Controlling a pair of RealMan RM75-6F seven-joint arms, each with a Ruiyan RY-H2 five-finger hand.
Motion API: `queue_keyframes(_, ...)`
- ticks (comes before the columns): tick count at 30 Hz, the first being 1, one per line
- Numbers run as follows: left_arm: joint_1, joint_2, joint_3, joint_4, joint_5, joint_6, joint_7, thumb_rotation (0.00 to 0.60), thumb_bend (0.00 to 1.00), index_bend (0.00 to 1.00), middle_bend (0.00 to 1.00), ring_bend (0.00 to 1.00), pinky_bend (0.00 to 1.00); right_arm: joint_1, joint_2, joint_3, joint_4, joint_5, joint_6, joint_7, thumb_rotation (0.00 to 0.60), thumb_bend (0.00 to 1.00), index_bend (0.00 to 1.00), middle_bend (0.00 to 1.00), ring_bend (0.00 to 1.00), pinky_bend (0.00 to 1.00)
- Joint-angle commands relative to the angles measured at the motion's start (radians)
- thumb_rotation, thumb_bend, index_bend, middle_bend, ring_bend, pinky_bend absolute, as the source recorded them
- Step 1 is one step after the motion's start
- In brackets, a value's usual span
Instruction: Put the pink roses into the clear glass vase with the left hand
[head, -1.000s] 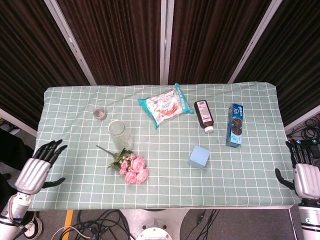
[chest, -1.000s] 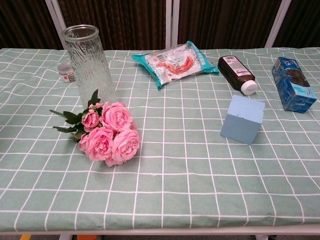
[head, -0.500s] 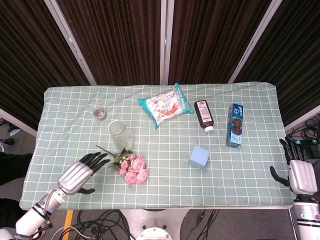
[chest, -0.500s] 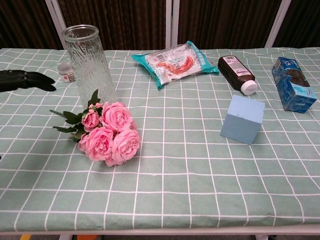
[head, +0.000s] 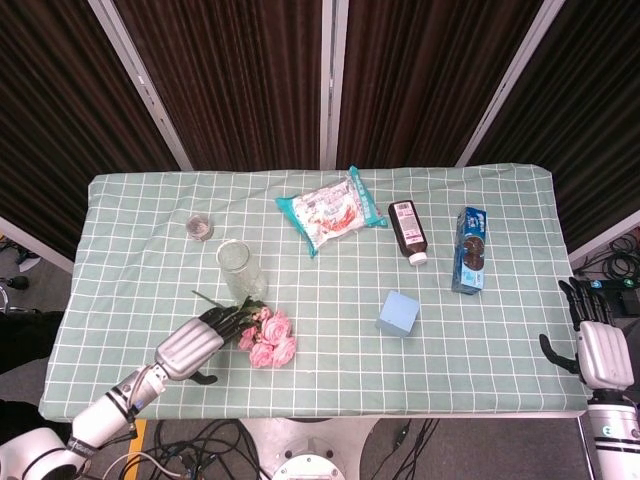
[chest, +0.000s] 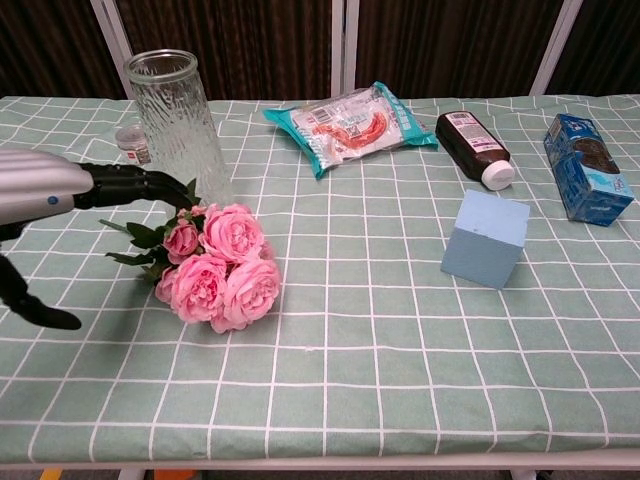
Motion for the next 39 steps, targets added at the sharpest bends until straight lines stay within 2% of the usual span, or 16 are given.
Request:
queue_keyframes(1, -0.015, -0.013, -0.009, 0.007, -0.012, -0.008, 0.001, 0.6, 0.0, 0.07, 0.0, 0.0, 0.14, 0.0, 0.0, 0.001, -0.002, 0.001, 0.001, -0.002, 0.6, 0.27, 0.0, 0.0, 0.0, 0.0)
queue_keyframes(14, -0.101, -0.078, -0.027, 0.065, -0.055, -0.076, 0.062, 0.6, 0.0, 0.07, 0.0, 0.0, 0.13, 0.009, -0.011, 0.0, 0.014, 0.015, -0.026, 0.009, 0.6, 0.28, 0.0, 0.0, 0.0, 0.0)
queue_keyframes(27, -0.177, -0.116, -0.075, 0.08, -0.182, -0.143, -0.004, 0.6, 0.0, 0.06, 0.0, 0.0, 0.13, 0.01, -0.016, 0.003, 0.053, 0.036, -0.052, 0.055, 0.6, 0.29, 0.0, 0.0, 0.0, 0.0)
queue_keyframes(34, -0.207, -0.128, -0.059, 0.084, -0.225, -0.189, -0.012, 0.6, 0.0, 0.05, 0.0, 0.0, 0.13, 0.012, -0.022, 0.004, 0.073, 0.04, -0.064, 0.076, 0.6, 0.29, 0.0, 0.0, 0.0, 0.0)
queue_keyframes(39, -0.229, -0.148, -0.05, 0.106, -0.248, -0.234, -0.066, 0.6, 0.0, 0.05, 0.0, 0.0, 0.13, 0.013, -0.027, 0.001, 0.087, 0.04, -0.071, 0.085, 0.6, 0.3, 0.0, 0.0, 0.0, 0.0)
